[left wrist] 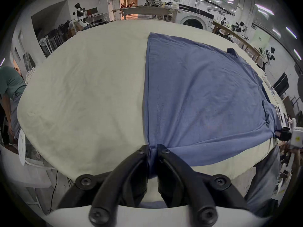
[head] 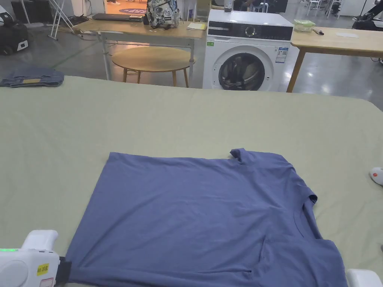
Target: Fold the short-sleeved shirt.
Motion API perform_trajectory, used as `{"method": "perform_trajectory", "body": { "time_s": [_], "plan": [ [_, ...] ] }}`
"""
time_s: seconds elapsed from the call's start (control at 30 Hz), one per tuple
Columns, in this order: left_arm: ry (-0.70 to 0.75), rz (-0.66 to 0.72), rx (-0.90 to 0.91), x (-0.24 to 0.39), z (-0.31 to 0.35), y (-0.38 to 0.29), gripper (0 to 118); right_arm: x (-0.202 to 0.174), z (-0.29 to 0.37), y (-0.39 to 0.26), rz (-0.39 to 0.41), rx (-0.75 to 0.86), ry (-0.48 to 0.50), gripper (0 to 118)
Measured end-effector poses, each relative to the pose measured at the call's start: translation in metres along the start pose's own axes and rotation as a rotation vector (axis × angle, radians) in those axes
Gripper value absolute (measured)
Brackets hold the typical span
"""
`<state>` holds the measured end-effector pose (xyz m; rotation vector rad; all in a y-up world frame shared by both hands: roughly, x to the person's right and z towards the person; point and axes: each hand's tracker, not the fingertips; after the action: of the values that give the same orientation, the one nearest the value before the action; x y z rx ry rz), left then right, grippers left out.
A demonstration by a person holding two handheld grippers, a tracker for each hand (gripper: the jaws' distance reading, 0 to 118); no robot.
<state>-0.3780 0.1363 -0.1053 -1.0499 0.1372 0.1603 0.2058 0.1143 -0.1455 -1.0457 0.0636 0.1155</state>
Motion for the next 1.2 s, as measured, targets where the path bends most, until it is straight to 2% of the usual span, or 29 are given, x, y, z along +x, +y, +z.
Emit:
{"method": "perform_trajectory", "body": {
  "time_s": [0.03,0.1,0.13,0.17,0.2,0.23,0.33,0.47,0.53,0.73,1.03,1.2],
  "plan": [
    [-0.001,0.001,-0.001,0.000,0.000,0.000,4,0.003,-0.007,-0.001,-0.014,-0.007,0.022,59],
    [-0.003,0.004,-0.002,-0.001,-0.001,0.000,4,0.002,-0.011,-0.001,-0.019,0.003,0.007,58],
    [-0.005,0.006,-0.002,-0.001,-0.001,0.000,4,0.002,-0.008,0.001,-0.010,0.005,0.005,50],
    [-0.007,0.008,-0.001,-0.002,-0.001,0.000,4,-0.001,-0.002,0.003,0.000,0.016,0.008,32],
    [-0.012,0.010,0.002,-0.002,-0.001,0.000,4,0.001,0.001,0.007,-0.012,0.038,0.045,6],
    [-0.015,0.010,0.003,-0.002,0.000,0.000,4,0.003,0.004,0.009,-0.047,0.042,0.090,4],
    [-0.019,0.005,0.023,-0.003,0.007,0.003,4,0.002,0.012,0.014,-0.004,0.087,0.049,4],
    [-0.036,0.015,0.110,-0.003,0.023,0.013,4,-0.001,0.043,0.033,-0.030,0.163,0.077,4],
    [-0.052,0.018,0.158,-0.003,0.030,0.023,4,-0.003,0.052,0.046,-0.019,0.193,0.074,4],
    [-0.089,0.055,0.286,-0.001,0.038,0.061,4,-0.003,0.051,0.102,-0.057,0.261,0.081,4],
    [-0.063,0.035,0.312,0.003,0.001,0.143,3,0.010,-0.009,0.197,-0.109,0.268,0.118,4],
    [-0.038,0.043,0.256,0.005,-0.035,0.173,3,0.005,-0.050,0.223,-0.112,0.185,0.132,4]
  ]
}}
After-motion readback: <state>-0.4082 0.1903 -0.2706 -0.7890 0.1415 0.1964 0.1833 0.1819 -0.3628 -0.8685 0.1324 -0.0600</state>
